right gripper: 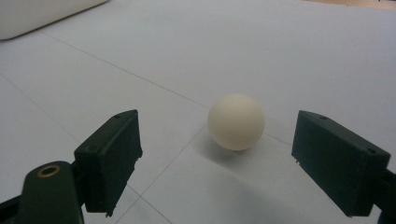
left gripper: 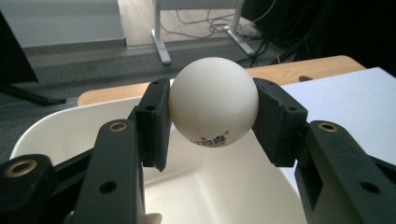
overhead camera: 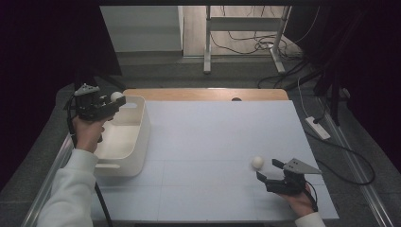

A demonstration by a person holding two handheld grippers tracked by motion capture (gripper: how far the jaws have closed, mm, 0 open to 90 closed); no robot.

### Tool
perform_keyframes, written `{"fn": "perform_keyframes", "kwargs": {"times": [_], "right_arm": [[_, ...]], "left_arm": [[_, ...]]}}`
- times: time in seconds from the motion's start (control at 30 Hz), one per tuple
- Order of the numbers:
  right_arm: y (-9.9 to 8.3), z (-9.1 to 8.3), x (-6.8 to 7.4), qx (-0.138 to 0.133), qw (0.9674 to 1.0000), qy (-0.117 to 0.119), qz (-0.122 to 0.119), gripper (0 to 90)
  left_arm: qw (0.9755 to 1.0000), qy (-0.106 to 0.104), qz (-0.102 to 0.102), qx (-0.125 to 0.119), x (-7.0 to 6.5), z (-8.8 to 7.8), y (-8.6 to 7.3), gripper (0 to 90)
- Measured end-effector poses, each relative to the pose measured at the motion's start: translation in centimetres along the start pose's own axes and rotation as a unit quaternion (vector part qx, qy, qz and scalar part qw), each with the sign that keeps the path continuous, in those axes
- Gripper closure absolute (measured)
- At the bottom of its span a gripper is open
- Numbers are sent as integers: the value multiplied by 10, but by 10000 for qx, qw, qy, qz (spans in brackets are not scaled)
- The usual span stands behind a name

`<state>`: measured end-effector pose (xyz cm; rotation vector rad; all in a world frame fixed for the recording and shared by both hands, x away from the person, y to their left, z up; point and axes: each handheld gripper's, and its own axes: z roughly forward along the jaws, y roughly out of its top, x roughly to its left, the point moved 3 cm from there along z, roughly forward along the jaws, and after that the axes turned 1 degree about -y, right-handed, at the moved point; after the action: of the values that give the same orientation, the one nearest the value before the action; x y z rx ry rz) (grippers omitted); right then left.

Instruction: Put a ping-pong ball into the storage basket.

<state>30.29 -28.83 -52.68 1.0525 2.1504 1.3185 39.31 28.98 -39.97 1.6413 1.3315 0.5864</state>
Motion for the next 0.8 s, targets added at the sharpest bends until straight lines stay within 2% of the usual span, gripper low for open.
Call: {"fn": "perform_keyframes", "kwargs": {"times": [0.23,0.33,0.47,0.7,0.8], "right_arm": [[0,0,0,0,10000,3,0,159],[0,0,0,12,10000,4,3,159],[0,0,0,5,10000,9,11,159],[0,0,0,7,10000,14,9,159],[0,0,-1,7,10000,0,12,159]], "left_arm": [[9997,127,-52,212,8,10,-3,502],[9995,108,-122,282,10,14,-4,503],[9991,130,-103,383,12,18,-5,502],[9974,238,-107,676,16,27,-8,501],[9966,213,-91,786,16,29,-9,501]]}}
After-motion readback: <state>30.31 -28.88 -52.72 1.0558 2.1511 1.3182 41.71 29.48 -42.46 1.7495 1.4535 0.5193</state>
